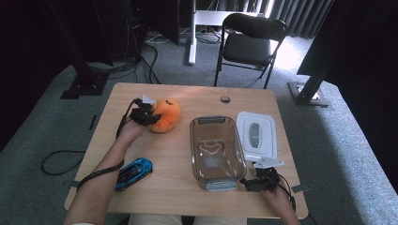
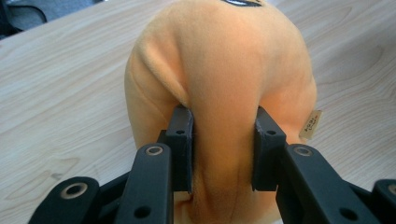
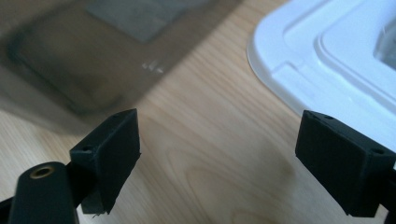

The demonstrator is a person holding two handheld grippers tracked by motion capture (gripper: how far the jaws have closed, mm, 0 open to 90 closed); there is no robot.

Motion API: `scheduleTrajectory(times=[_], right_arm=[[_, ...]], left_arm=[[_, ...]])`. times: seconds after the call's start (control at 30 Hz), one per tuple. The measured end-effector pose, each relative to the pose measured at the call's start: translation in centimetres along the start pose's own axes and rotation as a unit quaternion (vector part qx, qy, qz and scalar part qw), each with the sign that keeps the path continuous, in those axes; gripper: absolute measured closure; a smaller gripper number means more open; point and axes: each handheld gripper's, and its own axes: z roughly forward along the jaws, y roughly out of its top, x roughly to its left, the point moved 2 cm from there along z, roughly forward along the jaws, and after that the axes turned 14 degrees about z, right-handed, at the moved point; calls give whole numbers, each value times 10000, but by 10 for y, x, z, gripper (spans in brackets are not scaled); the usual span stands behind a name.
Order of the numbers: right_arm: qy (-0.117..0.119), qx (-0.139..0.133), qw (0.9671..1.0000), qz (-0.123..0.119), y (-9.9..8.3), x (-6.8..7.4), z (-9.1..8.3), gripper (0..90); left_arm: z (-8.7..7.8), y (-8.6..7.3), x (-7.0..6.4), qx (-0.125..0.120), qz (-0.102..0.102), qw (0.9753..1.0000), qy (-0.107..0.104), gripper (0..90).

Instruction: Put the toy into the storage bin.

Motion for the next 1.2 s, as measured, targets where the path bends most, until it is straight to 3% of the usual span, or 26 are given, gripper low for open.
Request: scheduleTrajectory(times=[0.03,0.23,0.37,0.67,0.93,1.2], right_arm=[[146,-64,9998,75,3,2,0,135],[293,-85,9995,79,6,7,3,139],[378,-88,9992,64,10,14,7,134],[345,-203,9992,60,22,27,19,133],[333,-217,9991,-118,26,48,33,125],[282,-247,9993,-68,30,53,39,125]], left_arm=[[-8,0,3,-131,-125,9998,-32,680],[-29,6,3,-261,-251,9993,7,678],[-46,16,-3,-405,-157,9990,40,676],[-71,29,-7,-603,-226,9979,107,678],[-94,40,-17,-723,-19,9974,35,677],[-103,54,-29,-861,131,9961,-108,677]])
